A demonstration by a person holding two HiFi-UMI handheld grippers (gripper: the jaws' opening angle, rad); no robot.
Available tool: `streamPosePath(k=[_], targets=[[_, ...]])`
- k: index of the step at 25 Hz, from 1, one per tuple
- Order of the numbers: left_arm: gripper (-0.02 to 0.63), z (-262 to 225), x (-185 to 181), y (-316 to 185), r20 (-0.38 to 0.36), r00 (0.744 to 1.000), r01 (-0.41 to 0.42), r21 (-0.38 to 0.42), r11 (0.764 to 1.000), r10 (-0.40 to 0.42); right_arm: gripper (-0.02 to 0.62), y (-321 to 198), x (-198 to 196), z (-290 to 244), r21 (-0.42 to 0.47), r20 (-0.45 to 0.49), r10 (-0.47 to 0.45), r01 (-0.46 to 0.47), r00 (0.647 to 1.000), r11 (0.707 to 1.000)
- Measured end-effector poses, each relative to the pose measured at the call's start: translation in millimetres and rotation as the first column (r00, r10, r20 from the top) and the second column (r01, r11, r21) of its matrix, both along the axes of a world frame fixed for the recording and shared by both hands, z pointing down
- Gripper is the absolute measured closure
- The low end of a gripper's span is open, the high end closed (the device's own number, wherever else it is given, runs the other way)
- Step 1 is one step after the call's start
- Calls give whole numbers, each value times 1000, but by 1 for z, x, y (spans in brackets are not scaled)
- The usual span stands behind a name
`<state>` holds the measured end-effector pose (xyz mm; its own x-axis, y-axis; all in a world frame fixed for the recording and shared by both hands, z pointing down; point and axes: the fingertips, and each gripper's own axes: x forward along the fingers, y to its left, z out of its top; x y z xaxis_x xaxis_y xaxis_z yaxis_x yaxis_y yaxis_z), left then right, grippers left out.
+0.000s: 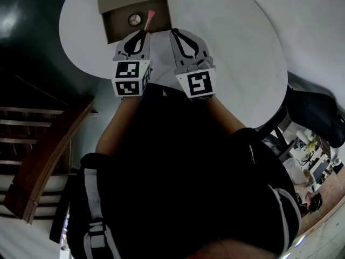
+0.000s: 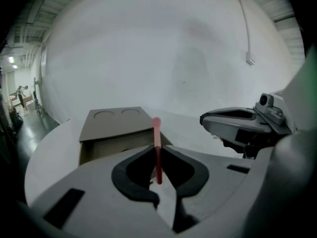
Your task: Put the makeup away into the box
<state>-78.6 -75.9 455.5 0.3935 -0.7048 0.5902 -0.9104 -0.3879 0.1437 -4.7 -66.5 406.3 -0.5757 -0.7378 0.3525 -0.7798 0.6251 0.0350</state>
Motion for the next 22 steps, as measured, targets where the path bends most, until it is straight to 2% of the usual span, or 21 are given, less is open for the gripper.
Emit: streamPosePath(k=[5, 13, 22], targets=[[557, 8, 0, -22, 26, 999, -25, -10, 1000, 25, 572, -16, -1, 8, -22, 8, 8, -8, 1000, 1000], [557, 36, 4, -45, 68, 994, -86, -68, 994, 91, 572, -35, 4, 25, -70, 8, 27, -27, 1000, 997], [557, 56, 13, -49, 201, 958, -181, -130, 975, 205, 572, -49, 16, 38, -103, 5, 69, -68, 998, 992]])
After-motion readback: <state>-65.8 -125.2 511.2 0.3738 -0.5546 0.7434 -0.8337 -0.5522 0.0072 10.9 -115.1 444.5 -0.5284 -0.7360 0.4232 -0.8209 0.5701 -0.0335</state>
